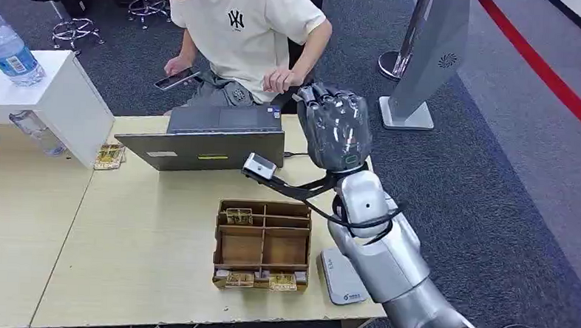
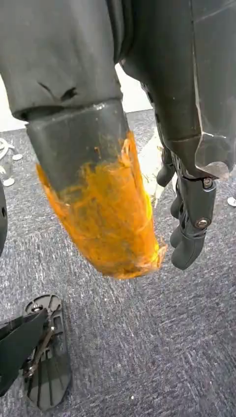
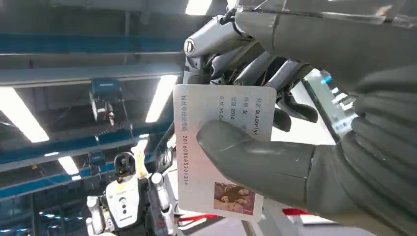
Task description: Pass the card to the sensor for recognition and then transmit it.
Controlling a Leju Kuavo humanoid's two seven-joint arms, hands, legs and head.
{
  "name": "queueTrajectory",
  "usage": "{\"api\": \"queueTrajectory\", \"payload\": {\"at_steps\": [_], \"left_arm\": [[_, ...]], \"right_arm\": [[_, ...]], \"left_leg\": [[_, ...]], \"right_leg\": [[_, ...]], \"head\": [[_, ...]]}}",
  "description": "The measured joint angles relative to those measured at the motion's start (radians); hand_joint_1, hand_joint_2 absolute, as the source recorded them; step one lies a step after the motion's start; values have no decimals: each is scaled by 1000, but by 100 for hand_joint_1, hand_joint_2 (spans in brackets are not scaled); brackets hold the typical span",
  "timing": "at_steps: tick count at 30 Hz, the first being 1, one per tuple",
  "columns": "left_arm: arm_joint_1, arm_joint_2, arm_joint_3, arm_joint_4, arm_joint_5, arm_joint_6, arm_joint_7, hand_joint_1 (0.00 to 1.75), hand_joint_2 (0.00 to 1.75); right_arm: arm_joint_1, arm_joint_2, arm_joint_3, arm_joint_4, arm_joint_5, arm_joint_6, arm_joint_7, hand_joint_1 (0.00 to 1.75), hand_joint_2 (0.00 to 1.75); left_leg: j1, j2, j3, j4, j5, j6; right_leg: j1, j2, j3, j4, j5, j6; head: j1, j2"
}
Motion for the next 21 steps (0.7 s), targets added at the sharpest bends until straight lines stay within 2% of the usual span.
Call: {"api": "queueTrajectory", "payload": {"at_steps": [2,9,20,21], "left_arm": [[-4,0,-2,0,-3,-1,0,0,0],[-10,0,-8,0,-17,-3,3,0,0],[-13,0,-9,0,-21,-12,9,0,0],[-13,0,-9,0,-21,-12,9,0,0]], "right_arm": [[-43,-21,64,47,0,0,43,175,175],[-123,-53,202,165,0,0,112,175,175],[-176,-75,284,313,0,0,153,175,175],[-178,-77,288,318,0,0,159,44,175]], "left_leg": [[0,0,0,0,0,0],[0,0,0,0,0,0],[0,0,0,0,0,0],[0,0,0,0,0,0]], "right_leg": [[0,0,0,0,0,0],[0,0,0,0,0,0],[0,0,0,0,0,0],[0,0,0,0,0,0]], "head": [[0,0],[0,0],[0,0],[0,0]]}}
